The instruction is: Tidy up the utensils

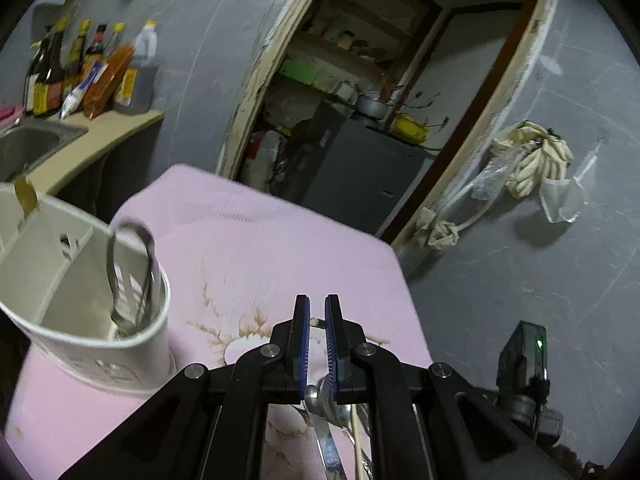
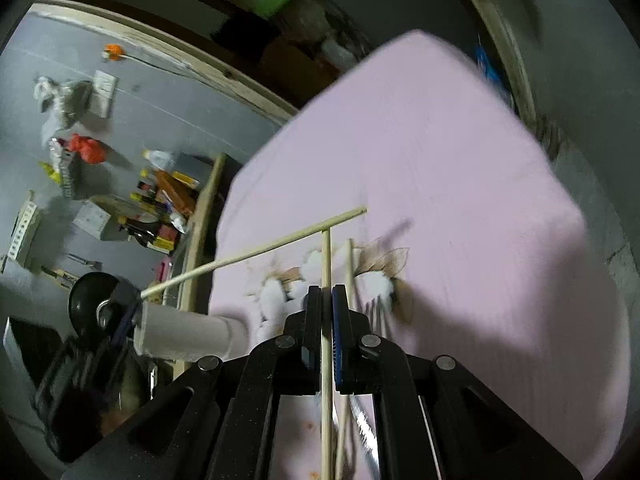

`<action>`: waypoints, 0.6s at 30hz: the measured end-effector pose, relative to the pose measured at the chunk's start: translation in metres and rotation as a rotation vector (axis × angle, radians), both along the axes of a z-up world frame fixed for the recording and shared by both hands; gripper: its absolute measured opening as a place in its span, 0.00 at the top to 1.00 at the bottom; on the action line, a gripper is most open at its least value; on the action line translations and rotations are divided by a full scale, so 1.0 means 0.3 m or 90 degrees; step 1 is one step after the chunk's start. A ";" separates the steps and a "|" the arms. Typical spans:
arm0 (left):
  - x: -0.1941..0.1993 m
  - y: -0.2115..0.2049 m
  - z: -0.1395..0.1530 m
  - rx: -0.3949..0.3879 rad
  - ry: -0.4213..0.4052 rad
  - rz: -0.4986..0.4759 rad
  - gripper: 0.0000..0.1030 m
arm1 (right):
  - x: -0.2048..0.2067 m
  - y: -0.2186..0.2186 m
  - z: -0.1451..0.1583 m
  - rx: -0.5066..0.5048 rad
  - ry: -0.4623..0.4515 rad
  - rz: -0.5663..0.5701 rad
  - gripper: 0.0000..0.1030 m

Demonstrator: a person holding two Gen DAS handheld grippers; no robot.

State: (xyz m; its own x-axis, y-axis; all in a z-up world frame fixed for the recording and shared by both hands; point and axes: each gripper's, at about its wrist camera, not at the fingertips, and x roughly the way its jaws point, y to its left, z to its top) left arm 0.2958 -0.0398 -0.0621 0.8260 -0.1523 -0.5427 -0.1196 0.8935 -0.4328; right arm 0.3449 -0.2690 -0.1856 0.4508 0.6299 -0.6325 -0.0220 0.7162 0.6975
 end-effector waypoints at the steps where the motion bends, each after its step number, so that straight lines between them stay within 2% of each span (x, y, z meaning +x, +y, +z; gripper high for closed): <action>1: -0.008 0.004 0.026 0.005 -0.008 -0.008 0.92 | -0.032 0.003 0.022 -0.009 -0.010 -0.004 0.96; 5: -0.031 0.021 0.100 0.019 -0.024 -0.028 0.95 | -0.105 -0.019 0.059 -0.025 -0.013 -0.030 0.96; 9: -0.063 0.058 0.166 0.023 -0.033 -0.049 0.95 | -0.171 -0.039 0.113 -0.031 -0.042 -0.058 0.96; 12: -0.088 0.083 0.197 0.032 -0.030 -0.064 0.95 | -0.203 -0.035 0.169 -0.009 -0.083 -0.079 0.96; 18: -0.171 0.151 0.255 0.039 -0.035 -0.084 0.95 | -0.239 0.040 0.316 0.017 -0.206 -0.090 0.96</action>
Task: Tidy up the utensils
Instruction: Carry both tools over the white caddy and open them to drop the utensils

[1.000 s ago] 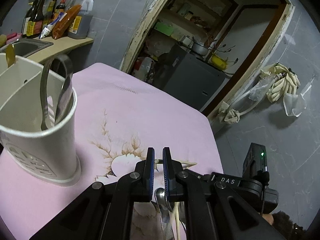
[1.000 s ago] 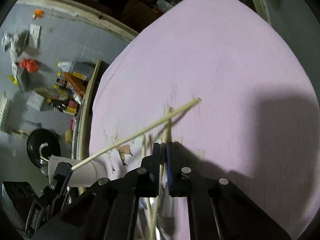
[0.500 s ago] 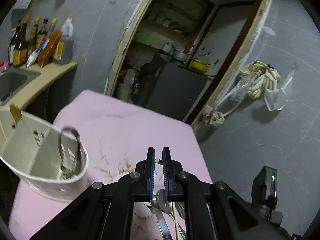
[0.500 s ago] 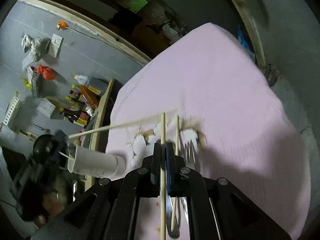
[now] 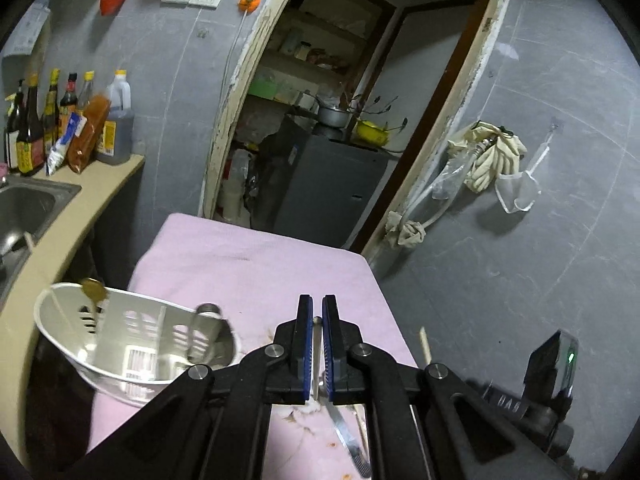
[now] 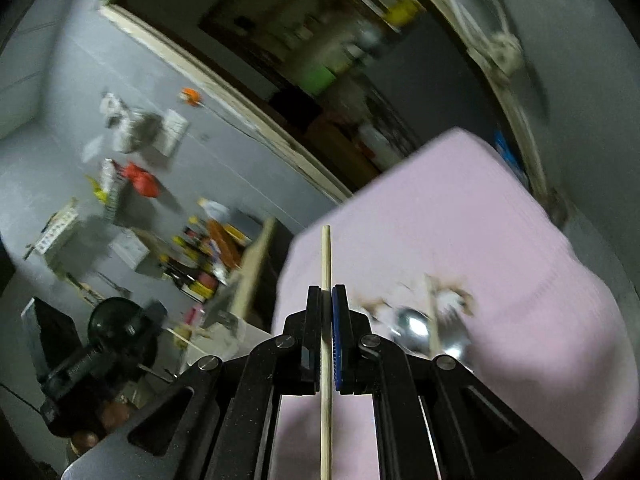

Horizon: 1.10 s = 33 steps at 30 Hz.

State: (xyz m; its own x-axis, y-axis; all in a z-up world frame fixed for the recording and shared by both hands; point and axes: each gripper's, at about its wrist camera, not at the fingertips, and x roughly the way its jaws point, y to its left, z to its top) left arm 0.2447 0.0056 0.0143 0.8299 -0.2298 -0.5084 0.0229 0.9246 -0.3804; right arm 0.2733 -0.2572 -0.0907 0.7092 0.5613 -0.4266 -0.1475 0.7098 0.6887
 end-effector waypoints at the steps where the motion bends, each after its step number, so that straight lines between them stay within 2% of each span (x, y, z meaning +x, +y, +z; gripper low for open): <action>1: -0.020 0.017 0.012 0.005 -0.001 -0.002 0.95 | -0.001 0.021 0.023 -0.003 -0.020 0.002 0.96; 4: -0.065 0.069 0.042 0.008 -0.005 0.001 0.95 | 0.003 0.113 0.096 -0.023 -0.080 0.017 0.96; 11: -0.143 0.203 0.125 0.035 -0.029 0.040 0.95 | -0.005 0.308 0.246 -0.082 -0.183 0.064 0.96; 15: -0.175 0.287 0.171 0.044 -0.050 0.070 0.95 | 0.009 0.380 0.320 -0.079 -0.227 0.095 0.96; 21: -0.192 0.399 0.241 0.052 -0.088 0.113 0.95 | 0.063 0.462 0.403 -0.039 -0.271 0.112 0.96; 26: -0.187 0.488 0.281 0.055 -0.105 0.148 0.95 | 0.114 0.551 0.431 -0.025 -0.302 0.112 0.96; 33: -0.176 0.558 0.278 0.078 -0.091 0.178 0.95 | 0.167 0.654 0.379 -0.045 -0.317 0.103 0.96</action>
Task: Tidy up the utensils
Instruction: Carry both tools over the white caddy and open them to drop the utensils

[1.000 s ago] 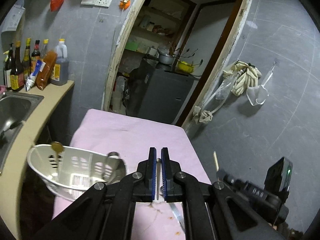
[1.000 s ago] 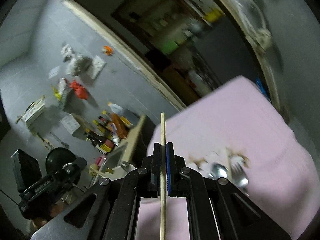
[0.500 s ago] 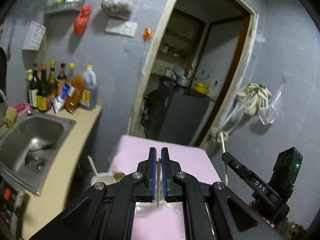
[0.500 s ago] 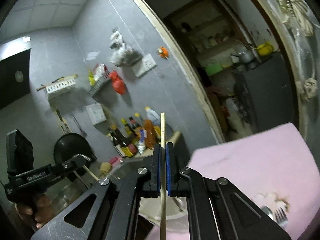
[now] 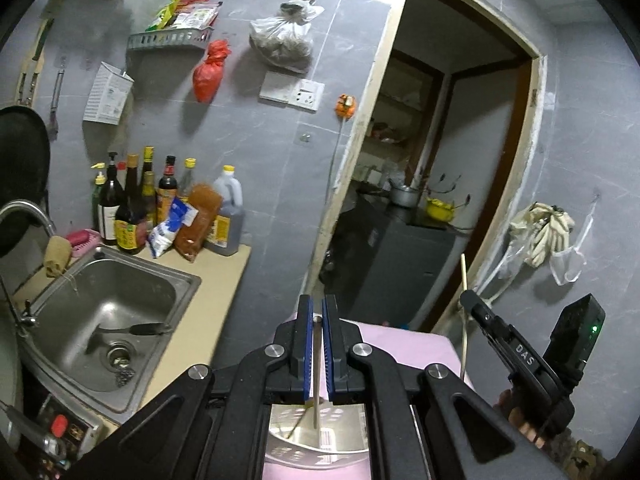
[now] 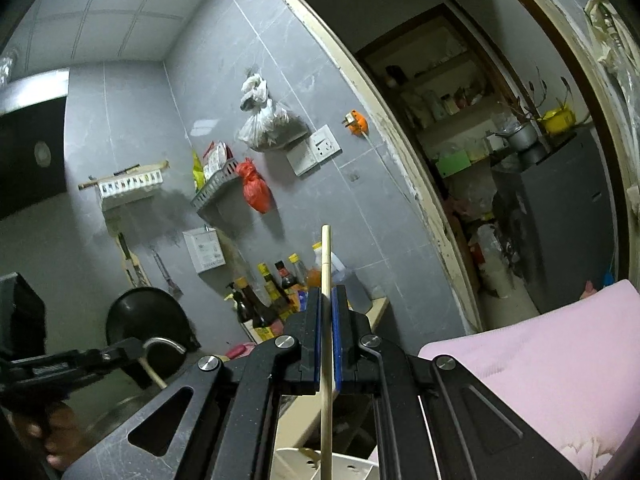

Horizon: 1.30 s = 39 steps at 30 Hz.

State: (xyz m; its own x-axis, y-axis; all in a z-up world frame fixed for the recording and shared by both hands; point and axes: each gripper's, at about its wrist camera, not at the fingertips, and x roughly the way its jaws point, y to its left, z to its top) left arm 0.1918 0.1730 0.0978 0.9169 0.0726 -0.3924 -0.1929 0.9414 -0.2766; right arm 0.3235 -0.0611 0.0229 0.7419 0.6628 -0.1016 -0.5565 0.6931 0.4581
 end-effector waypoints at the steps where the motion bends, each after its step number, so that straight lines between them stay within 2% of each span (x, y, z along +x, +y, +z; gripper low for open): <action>1: -0.002 0.001 -0.004 0.003 0.004 0.002 0.95 | 0.007 0.011 -0.016 -0.003 0.001 0.001 0.96; 13: 0.051 -0.006 -0.115 0.021 0.057 0.014 0.95 | 0.028 0.092 -0.124 -0.032 -0.022 -0.011 0.96; 20: 0.078 -0.064 -0.174 0.043 0.086 0.003 0.95 | 0.028 0.092 -0.168 -0.016 -0.007 -0.026 0.96; 26: 0.082 -0.067 -0.204 0.023 0.102 0.003 0.95 | 0.020 0.090 -0.189 -0.020 0.006 -0.027 0.96; 34: 0.078 -0.015 -0.240 -0.061 0.111 0.002 0.95 | 0.004 0.059 -0.213 -0.030 0.030 -0.027 0.95; 39: 0.079 -0.015 -0.245 -0.065 0.116 0.004 0.94 | 0.008 0.045 -0.203 -0.010 0.028 -0.028 0.95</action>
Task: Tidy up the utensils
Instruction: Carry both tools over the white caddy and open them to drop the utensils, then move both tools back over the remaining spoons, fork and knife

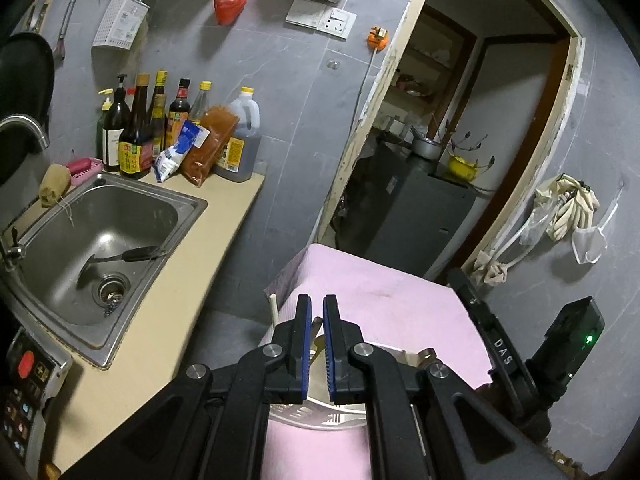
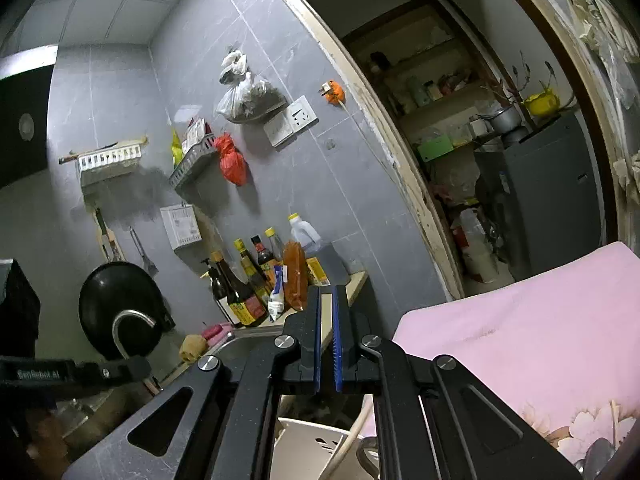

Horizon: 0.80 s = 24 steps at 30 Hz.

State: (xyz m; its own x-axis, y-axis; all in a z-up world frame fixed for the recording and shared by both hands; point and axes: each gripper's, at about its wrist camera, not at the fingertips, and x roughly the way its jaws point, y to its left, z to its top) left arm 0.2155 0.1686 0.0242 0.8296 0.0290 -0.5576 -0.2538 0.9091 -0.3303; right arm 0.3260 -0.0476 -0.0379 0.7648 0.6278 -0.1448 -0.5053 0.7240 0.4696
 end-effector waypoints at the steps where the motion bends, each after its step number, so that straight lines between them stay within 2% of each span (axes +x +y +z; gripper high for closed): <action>1: 0.000 -0.003 -0.001 0.003 0.001 -0.002 0.94 | 0.003 0.000 0.002 0.002 0.000 0.002 0.95; 12: -0.001 -0.008 -0.001 -0.002 0.000 -0.006 0.94 | 0.002 -0.036 -0.014 -0.017 0.045 0.013 0.95; 14: -0.004 -0.009 -0.004 -0.009 -0.003 -0.009 0.94 | -0.006 -0.054 -0.013 -0.019 0.050 0.005 0.92; 16: -0.007 -0.013 -0.008 -0.021 -0.010 -0.011 0.93 | -0.018 -0.080 -0.010 -0.022 0.054 -0.005 0.80; 18: -0.011 -0.017 -0.008 -0.025 -0.018 -0.014 0.89 | -0.025 -0.102 0.001 -0.022 0.057 -0.014 0.72; 20: -0.015 -0.030 -0.005 -0.024 -0.028 -0.017 0.73 | -0.037 -0.129 0.011 -0.023 0.056 -0.025 0.71; 21: -0.019 -0.036 -0.003 -0.024 -0.036 -0.018 0.69 | -0.043 -0.140 0.020 -0.027 0.053 -0.030 0.71; 23: -0.026 -0.042 0.006 -0.026 -0.057 -0.017 0.49 | -0.061 -0.166 0.039 -0.037 0.044 -0.042 0.68; 24: -0.029 -0.047 0.011 -0.025 -0.066 -0.014 0.46 | -0.071 -0.178 0.050 -0.040 0.039 -0.048 0.62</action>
State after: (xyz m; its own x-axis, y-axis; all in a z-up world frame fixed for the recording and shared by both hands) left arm 0.2067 0.1544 0.0275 0.8833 -0.0103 -0.4688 -0.1961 0.9000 -0.3892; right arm 0.3047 -0.1011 -0.0227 0.7983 0.5564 -0.2305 -0.4193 0.7881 0.4506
